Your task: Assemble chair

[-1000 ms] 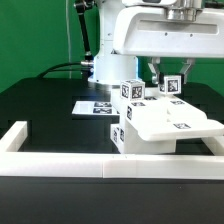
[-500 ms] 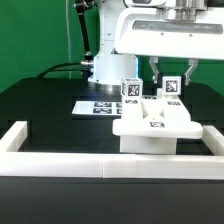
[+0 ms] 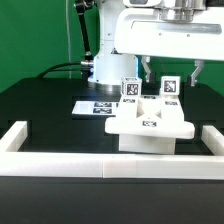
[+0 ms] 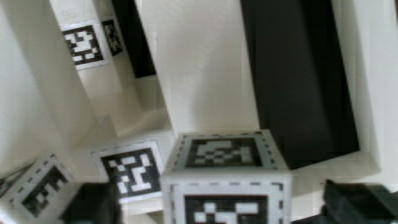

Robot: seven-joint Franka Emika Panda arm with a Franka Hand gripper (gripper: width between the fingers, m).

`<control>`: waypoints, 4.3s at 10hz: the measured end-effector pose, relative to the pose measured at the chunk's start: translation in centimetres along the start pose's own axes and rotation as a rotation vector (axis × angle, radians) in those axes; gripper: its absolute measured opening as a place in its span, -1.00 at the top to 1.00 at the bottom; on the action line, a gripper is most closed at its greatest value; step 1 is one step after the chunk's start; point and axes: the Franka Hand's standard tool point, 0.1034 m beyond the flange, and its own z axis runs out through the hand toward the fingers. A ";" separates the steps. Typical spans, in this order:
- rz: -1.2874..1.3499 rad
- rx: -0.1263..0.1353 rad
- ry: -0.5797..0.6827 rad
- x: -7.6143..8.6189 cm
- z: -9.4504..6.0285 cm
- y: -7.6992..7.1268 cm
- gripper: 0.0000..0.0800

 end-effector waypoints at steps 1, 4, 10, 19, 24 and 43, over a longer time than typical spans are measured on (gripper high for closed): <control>-0.057 -0.001 0.002 -0.1 0.0 -0.3 -0.55; -0.206 0.007 0.002 0.0 -0.7 -0.4 -0.62; -0.509 0.009 0.009 -0.4 -0.9 -1.1 -0.62; -1.062 0.015 -0.001 -0.4 -1.9 -0.6 -0.62; -1.354 0.009 -0.020 0.1 -1.4 0.3 -0.62; -0.869 -0.010 -0.018 0.3 -0.4 0.9 0.28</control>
Offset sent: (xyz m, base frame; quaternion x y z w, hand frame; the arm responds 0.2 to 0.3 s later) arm -0.0044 0.0041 0.0107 0.0436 -0.0479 -0.1034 0.9925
